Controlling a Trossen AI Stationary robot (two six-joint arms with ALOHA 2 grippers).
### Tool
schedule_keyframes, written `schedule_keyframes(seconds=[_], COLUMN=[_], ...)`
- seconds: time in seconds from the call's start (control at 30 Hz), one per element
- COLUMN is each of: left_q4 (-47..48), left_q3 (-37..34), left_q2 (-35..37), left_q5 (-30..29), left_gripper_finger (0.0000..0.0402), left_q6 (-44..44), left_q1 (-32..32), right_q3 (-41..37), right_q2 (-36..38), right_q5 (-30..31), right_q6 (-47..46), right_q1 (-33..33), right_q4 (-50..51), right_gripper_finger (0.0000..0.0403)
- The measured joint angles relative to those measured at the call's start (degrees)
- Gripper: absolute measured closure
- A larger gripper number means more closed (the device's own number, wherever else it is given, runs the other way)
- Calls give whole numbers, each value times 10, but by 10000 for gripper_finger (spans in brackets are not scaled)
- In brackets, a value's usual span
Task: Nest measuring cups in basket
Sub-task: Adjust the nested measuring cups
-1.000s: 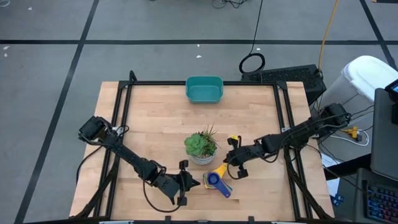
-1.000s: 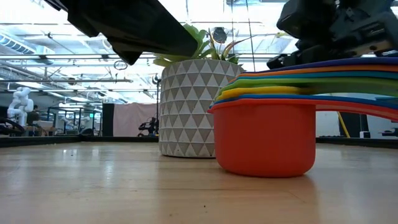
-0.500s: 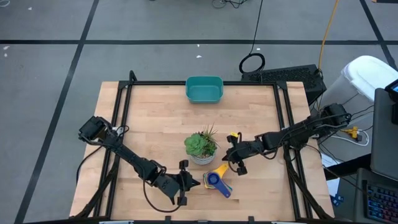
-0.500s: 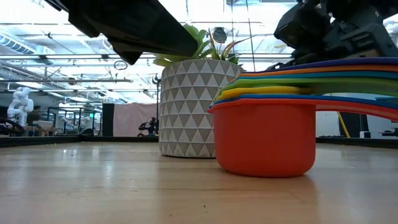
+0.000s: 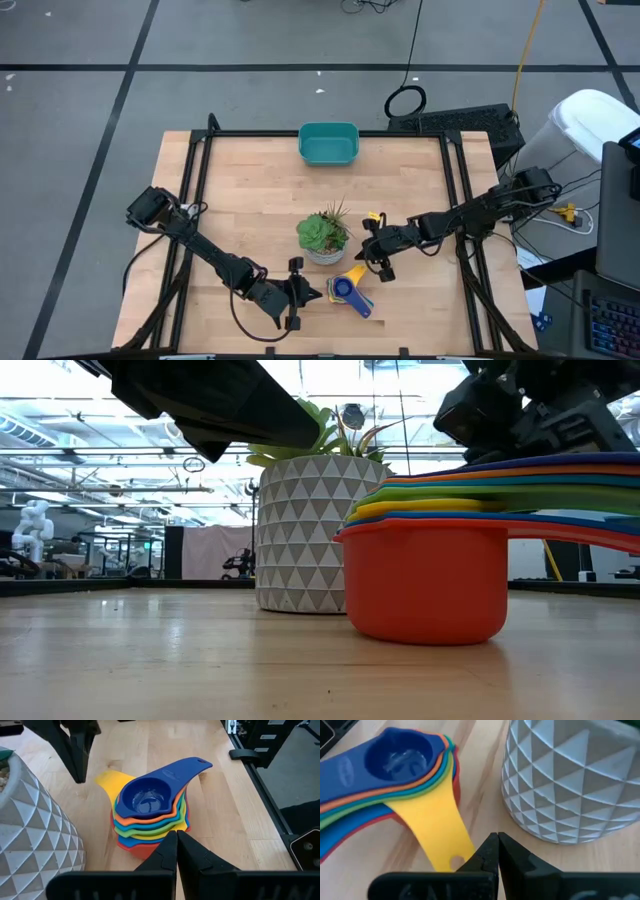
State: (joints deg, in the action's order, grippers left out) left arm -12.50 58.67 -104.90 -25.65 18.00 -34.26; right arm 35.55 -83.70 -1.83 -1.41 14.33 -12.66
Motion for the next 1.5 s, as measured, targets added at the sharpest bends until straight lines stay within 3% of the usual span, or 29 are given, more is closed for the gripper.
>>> schedule_keyframes(seconds=[0.4,0.97,1.37,1.5], left_q4=[0,-2,-2,-2], left_q3=[0,0,0,0], left_q2=[0,0,0,0], left_q5=[0,1,2,30], left_gripper_finger=[397,396,398,392], left_q6=[-3,-3,7,10], left_q1=[0,0,0,0], right_q3=[0,0,0,0], right_q2=[-32,-32,-32,-32], right_q5=[-45,-44,-10,-12], right_q6=[-31,-95,-82,-84], right_q1=[5,92,89,89], right_q4=[-34,-34,-28,-27], right_gripper_finger=[403,403,403,403])
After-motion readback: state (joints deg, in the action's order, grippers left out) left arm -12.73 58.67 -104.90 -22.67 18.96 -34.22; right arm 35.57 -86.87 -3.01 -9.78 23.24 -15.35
